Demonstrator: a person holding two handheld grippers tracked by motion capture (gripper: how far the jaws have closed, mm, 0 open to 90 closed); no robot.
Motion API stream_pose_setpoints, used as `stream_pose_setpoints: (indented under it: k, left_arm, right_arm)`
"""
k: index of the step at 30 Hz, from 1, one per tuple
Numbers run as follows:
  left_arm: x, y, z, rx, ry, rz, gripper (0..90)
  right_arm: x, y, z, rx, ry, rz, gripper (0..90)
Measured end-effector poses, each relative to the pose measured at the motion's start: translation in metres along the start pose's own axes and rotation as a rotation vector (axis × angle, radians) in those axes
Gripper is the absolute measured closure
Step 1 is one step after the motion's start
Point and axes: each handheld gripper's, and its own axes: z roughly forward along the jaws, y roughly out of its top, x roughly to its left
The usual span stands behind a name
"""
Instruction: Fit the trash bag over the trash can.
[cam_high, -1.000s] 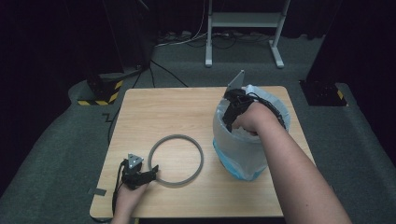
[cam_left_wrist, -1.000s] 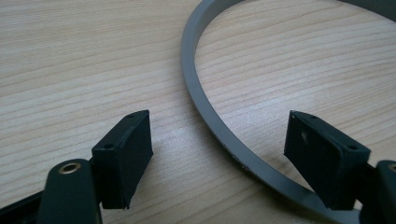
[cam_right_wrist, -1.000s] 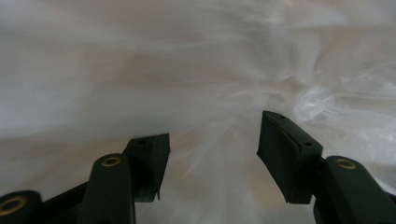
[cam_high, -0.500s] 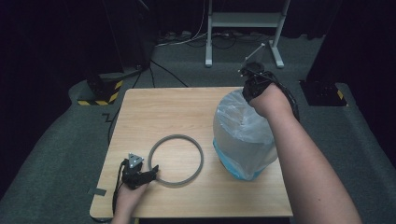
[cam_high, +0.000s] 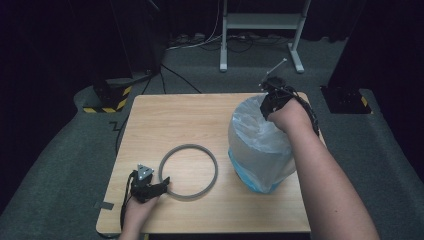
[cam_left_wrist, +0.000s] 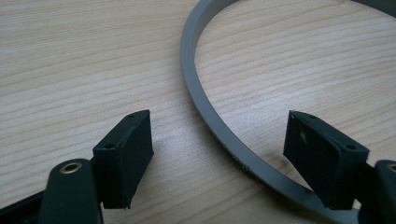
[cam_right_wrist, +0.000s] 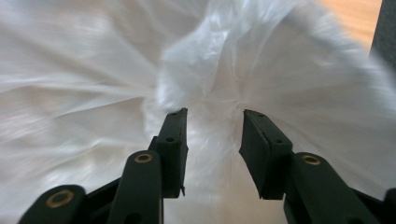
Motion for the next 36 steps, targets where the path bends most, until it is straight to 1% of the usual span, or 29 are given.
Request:
stream_pose_setpoints:
  k: [1, 2, 3, 4, 5, 7, 9, 11, 12, 14, 16, 18, 19, 20, 21, 22, 24, 25, 26, 29, 30, 31, 32, 33, 34, 35, 36]
  left_arm:
    - [0.0, 0.0, 0.0, 0.0, 0.001, 0.001, 23.9]
    - [0.0, 0.0, 0.0, 0.0, 0.001, 0.001, 23.9]
    - [0.0, 0.0, 0.0, 0.0, 0.001, 0.003, 23.9]
    - [0.0, 0.0, 0.0, 0.0, 0.001, 0.003, 23.9]
    - [0.0, 0.0, 0.0, 0.0, 0.002, 0.001, 23.9]
    - [0.001, 0.0, 0.0, -0.002, -0.001, -0.003, 23.9]
    - [0.001, 0.0, 0.0, -0.002, -0.005, -0.008, 23.9]
    - [0.002, 0.0, 0.0, -0.005, -0.006, -0.01, 23.9]
    - [0.002, 0.0, 0.0, -0.005, -0.007, -0.011, 23.8]
    - [0.002, 0.0, 0.0, -0.004, -0.011, -0.016, 23.8]
    - [0.003, 0.0, 0.0, -0.005, -0.011, -0.016, 23.8]
    - [0.002, 0.0, 0.0, -0.005, -0.011, -0.016, 23.8]
    - [0.002, 0.0, 0.0, -0.006, -0.008, -0.01, 23.8]
    - [0.002, 0.0, 0.0, -0.005, -0.007, -0.009, 23.8]
    - [0.001, 0.0, 0.0, -0.004, -0.007, -0.009, 23.8]
    - [0.001, 0.0, 0.0, -0.004, -0.006, -0.007, 23.8]
    - [0.001, 0.0, 0.0, -0.004, -0.005, -0.006, 23.8]
    - [0.001, 0.0, 0.0, -0.003, -0.005, -0.007, 23.8]
    - [0.001, 0.0, 0.0, -0.002, -0.005, -0.009, 23.8]
    - [0.001, 0.0, 0.0, -0.003, -0.002, -0.009, 23.9]
    - [0.001, 0.0, 0.0, -0.003, -0.002, -0.009, 23.9]
    - [0.001, 0.0, 0.0, 0.0, -0.002, -0.007, 24.0]
    - [0.001, 0.0, 0.0, 0.0, -0.002, -0.007, 24.1]
    - [0.001, 0.0, 0.0, 0.0, -0.002, -0.007, 24.1]
    - [0.001, 0.0, 0.0, 0.0, -0.002, -0.005, 24.1]
    - [0.001, 0.0, 0.0, 0.0, -0.003, -0.007, 24.1]
    - [0.001, 0.0, 0.0, 0.0, -0.003, -0.007, 24.1]
  right_arm:
    - [0.001, 0.0, -0.006, -0.012, 0.004, 0.002, 61.4]
    - [0.001, 0.0, -0.006, -0.012, 0.004, 0.002, 61.4]
    - [0.003, 0.001, -0.016, -0.051, 0.011, 0.001, 61.4]
    - [0.003, 0.001, -0.016, -0.051, 0.011, 0.001, 61.4]
    - [0.006, 0.004, -0.018, -0.079, 0.016, 0.005, 60.8]
    - [0.008, 0.007, -0.011, -0.079, 0.011, 0.006, 61.6]
    - [0.009, 0.01, 0.003, -0.066, -0.015, 0.017, 68.6]
    - [0.009, 0.011, 0.014, -0.047, -0.027, 0.019, 75.4]
    - [0.01, 0.011, 0.022, -0.031, -0.034, 0.013, 77.8]
    - [0.01, 0.01, 0.03, -0.014, -0.042, -0.004, 80.1]
    - [0.011, 0.01, 0.032, -0.01, -0.044, -0.005, 80.6]
    - [0.011, 0.008, 0.028, -0.007, -0.039, -0.005, 77.7]
    - [0.011, 0.008, 0.028, -0.007, -0.039, -0.005, 77.7]
    - [0.01, 0.007, 0.024, -0.005, -0.034, -0.01, 74.5]
    - [0.01, 0.006, 0.016, -0.01, -0.019, -0.005, 67.1]
    - [0.009, 0.005, 0.011, -0.013, -0.005, -0.007, 64.7]
    - [0.01, 0.004, -0.001, -0.031, -0.003, -0.01, 60.6]
    - [0.01, 0.003, -0.009, -0.044, 0.002, -0.01, 59.4]
    - [0.011, 0.003, -0.014, -0.046, 0.008, -0.009, 58.5]
    - [0.021, 0.0, -0.029, -0.058, 0.034, -0.039, 55.9]
    - [0.021, 0.0, -0.029, -0.058, 0.034, -0.039, 55.9]
    - [0.03, -0.001, -0.034, -0.075, 0.055, -0.058, 55.0]
    - [0.03, -0.001, -0.034, -0.075, 0.055, -0.058, 55.0]
    - [0.036, -0.002, -0.033, -0.078, 0.076, -0.067, 54.9]
    - [0.048, -0.003, -0.021, -0.043, 0.104, -0.093, 54.1]
    - [0.054, -0.004, -0.012, -0.018, 0.101, -0.108, 53.8]
    - [0.054, -0.004, -0.012, -0.018, 0.101, -0.108, 53.8]
